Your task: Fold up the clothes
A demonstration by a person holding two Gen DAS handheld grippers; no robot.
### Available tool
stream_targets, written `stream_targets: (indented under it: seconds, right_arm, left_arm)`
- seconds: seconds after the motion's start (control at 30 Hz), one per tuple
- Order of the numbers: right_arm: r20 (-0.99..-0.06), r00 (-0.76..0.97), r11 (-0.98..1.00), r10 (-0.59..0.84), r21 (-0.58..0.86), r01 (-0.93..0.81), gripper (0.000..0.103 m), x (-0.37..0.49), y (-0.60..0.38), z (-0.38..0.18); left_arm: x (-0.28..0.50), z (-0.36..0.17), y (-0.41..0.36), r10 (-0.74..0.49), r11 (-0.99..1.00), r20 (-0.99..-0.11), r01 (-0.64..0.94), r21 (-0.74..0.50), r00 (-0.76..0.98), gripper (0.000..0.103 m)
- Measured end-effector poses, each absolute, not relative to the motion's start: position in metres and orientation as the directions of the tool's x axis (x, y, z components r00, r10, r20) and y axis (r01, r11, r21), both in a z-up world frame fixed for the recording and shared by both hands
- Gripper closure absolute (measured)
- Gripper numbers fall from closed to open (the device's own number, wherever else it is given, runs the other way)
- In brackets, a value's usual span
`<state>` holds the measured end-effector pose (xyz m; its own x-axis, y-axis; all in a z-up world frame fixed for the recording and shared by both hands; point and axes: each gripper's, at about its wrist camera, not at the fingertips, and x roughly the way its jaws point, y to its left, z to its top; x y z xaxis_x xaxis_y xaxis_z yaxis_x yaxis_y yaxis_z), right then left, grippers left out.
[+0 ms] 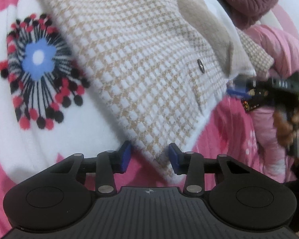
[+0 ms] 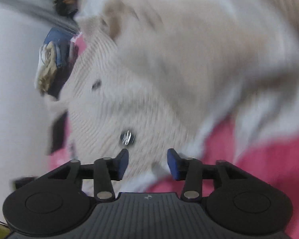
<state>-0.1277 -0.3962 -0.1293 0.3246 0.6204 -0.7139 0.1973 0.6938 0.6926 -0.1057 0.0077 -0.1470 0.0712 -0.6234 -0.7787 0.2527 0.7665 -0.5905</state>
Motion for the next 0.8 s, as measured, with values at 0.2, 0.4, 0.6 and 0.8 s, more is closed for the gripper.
stream_targets:
  seconds: [0.2,0.4,0.6,0.8]
  right_arm:
    - [-0.662,0.388,0.589,0.641,0.749,0.305,0.054,-0.124,-0.384,-0.166]
    - [-0.665,0.448,0.579,0.598,0.744,0.333,0.089,-0.124,-0.377,-0.175]
    - [-0.714,0.371,0.711,0.594,0.682,0.175,0.093,-0.137,-0.350,-0.123]
    - [-0.754,0.277,0.751,0.595,0.645,0.141,0.094,-0.155,-0.332,-0.113]
  left_arm:
    - [-0.106,-0.155,0.012,-0.626,0.778,-0.770,0.180,-0.603,0.125,0.087]
    - [-0.107,-0.158,0.015,-0.668,0.744,-0.733,0.162,-0.648,0.132,0.098]
    - [-0.112,-0.126,0.046,-0.755,0.651,-0.649,0.238,-0.721,0.096,0.099]
    - [-0.126,-0.097,0.065,-0.733,0.629,-0.679,0.412,-0.660,0.032,0.099]
